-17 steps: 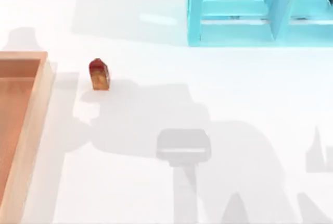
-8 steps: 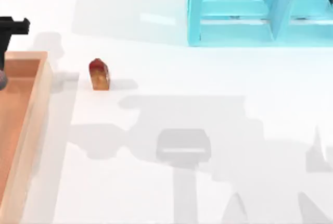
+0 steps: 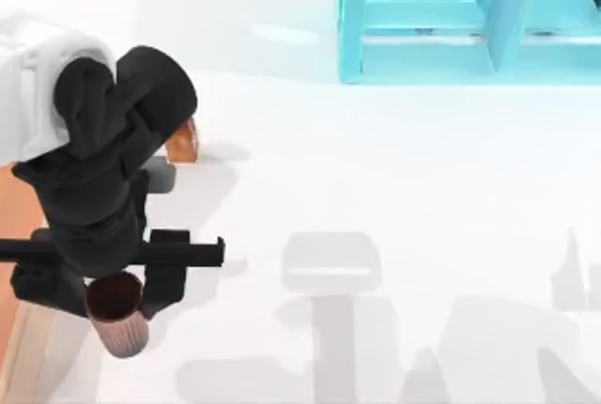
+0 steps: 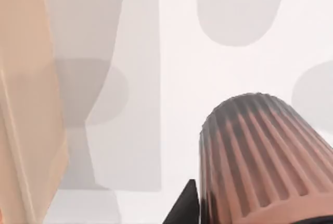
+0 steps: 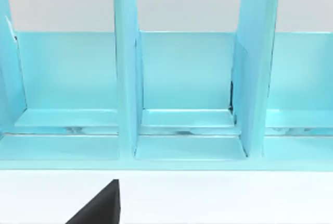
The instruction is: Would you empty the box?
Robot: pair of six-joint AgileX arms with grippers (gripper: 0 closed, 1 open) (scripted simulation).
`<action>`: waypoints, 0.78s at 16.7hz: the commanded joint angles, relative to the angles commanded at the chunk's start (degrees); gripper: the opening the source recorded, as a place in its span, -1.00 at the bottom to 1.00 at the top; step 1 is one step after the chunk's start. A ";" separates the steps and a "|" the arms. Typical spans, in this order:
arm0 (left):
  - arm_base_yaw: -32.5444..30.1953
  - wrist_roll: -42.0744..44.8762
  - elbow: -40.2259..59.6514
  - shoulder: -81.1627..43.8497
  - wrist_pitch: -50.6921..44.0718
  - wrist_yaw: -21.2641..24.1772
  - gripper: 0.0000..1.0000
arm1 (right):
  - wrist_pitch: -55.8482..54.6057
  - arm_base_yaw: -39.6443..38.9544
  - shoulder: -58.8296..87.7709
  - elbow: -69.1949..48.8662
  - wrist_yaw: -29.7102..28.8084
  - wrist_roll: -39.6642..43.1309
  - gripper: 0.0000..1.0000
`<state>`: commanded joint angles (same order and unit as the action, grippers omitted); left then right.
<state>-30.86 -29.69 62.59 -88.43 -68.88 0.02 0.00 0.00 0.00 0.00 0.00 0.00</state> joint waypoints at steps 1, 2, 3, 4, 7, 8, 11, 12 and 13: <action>-2.99 -3.00 -3.12 2.19 1.66 0.01 -1.00 | 0.00 0.00 0.00 0.00 0.00 0.00 1.00; -5.44 -5.45 -5.69 4.20 3.27 0.01 -1.00 | 0.00 0.00 0.00 0.00 0.00 0.00 1.00; -7.30 -7.30 -7.65 5.86 4.71 -0.02 -1.00 | 0.00 0.00 0.00 0.00 0.00 0.00 1.00; -8.60 -8.60 -9.03 7.11 5.86 -0.06 -1.00 | 0.00 0.00 0.00 0.00 0.00 0.00 1.00; -9.47 -9.47 -9.96 7.96 6.69 -0.08 -1.00 | 0.00 0.00 0.00 0.00 0.00 0.00 1.00; -9.47 -9.47 -9.96 7.96 6.69 -0.08 -1.00 | 0.00 0.00 0.00 0.00 0.00 0.00 1.00; -9.23 -9.28 -10.70 7.34 7.53 -0.07 -1.00 | 0.00 0.00 0.00 0.00 0.00 0.00 1.00; -9.24 -9.28 -11.64 6.96 8.93 -0.08 -1.00 | 0.00 0.00 0.00 0.00 0.00 0.00 1.00; -9.25 -9.27 -12.82 6.48 10.76 -0.08 -1.00 | 0.00 0.00 0.00 0.00 0.00 0.00 1.00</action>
<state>-40.11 -38.96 49.77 -81.94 -58.12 -0.06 0.00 0.00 0.00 0.00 0.00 0.00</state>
